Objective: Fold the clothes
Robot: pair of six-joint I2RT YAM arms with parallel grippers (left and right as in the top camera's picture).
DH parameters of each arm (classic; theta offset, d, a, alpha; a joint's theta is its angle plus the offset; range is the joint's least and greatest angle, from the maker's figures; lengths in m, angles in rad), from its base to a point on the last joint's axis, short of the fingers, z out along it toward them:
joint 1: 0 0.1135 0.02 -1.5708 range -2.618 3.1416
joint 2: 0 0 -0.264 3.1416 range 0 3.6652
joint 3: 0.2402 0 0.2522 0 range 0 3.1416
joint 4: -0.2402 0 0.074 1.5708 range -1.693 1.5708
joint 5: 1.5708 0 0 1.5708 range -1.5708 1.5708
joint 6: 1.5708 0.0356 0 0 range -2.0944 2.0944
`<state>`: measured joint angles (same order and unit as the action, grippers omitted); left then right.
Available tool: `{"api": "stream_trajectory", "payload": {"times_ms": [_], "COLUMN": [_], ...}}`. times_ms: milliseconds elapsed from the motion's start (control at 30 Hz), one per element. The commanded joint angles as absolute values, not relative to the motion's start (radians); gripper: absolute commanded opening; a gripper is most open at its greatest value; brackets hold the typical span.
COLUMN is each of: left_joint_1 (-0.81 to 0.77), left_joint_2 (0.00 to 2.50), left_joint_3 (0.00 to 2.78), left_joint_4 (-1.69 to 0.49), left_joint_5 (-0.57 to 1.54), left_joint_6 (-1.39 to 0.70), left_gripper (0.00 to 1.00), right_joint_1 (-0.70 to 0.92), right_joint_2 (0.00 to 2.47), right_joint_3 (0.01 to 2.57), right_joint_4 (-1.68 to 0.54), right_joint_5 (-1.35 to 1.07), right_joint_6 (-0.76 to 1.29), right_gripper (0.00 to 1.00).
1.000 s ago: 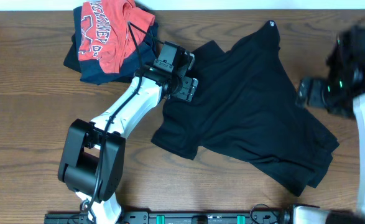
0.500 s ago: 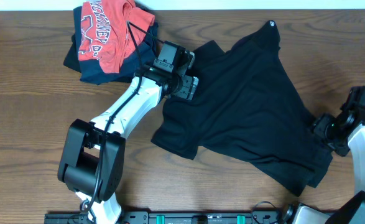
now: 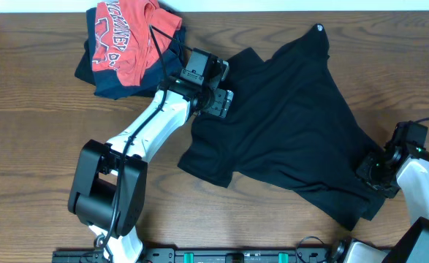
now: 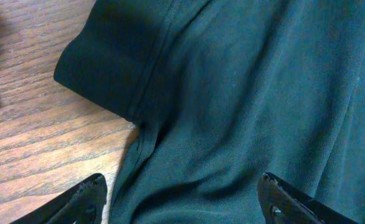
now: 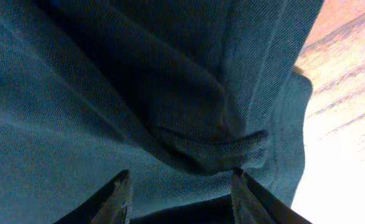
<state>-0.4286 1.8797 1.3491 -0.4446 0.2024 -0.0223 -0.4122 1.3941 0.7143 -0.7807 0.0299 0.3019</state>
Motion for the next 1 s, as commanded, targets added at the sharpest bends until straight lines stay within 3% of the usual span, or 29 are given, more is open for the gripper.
{"api": "stream_trajectory", "payload": {"times_ms": [0, 333, 467, 567, 700, 767, 867, 967], "left_joint_1": [-0.432, -0.432, -0.432, -0.432, -0.432, -0.432, -0.432, -0.432], "left_joint_2": [1.891, 1.891, 1.891, 1.891, 1.891, 1.891, 1.891, 1.891], "left_joint_3": [1.348, 1.348, 1.348, 1.348, 1.348, 1.348, 1.348, 1.348], "left_joint_4": [-0.447, -0.447, -0.447, -0.447, -0.447, -0.447, -0.447, -0.447], "left_joint_5": [0.197, 0.197, 0.197, 0.197, 0.197, 0.197, 0.197, 0.197], "left_joint_6": [-0.024, -0.024, -0.024, -0.024, -0.024, -0.024, -0.024, -0.024], "left_gripper": [0.79, 0.79, 0.79, 0.79, 0.79, 0.79, 0.79, 0.79], "right_joint_1": [-0.419, -0.419, -0.419, -0.419, -0.419, -0.419, -0.419, -0.419], "right_joint_2": [1.392, 1.392, 1.392, 1.393, 1.394, 1.394, 1.394, 1.394], "right_joint_3": [0.712, 0.712, 0.712, 0.712, 0.711, 0.709, 0.704, 0.704], "right_joint_4": [-0.775, -0.694, -0.664, -0.66, -0.658, -0.658, -0.658, -0.657], "right_joint_5": [0.081, 0.187, 0.193, 0.203, 0.202, 0.201, 0.202, 0.189], "right_joint_6": [0.294, 0.424, 0.426, 0.426, 0.426, 0.426, 0.426, 0.426], "right_gripper": [0.49, 0.33, 0.31, 0.39, 0.68, 0.75, 0.65, 0.39]}}
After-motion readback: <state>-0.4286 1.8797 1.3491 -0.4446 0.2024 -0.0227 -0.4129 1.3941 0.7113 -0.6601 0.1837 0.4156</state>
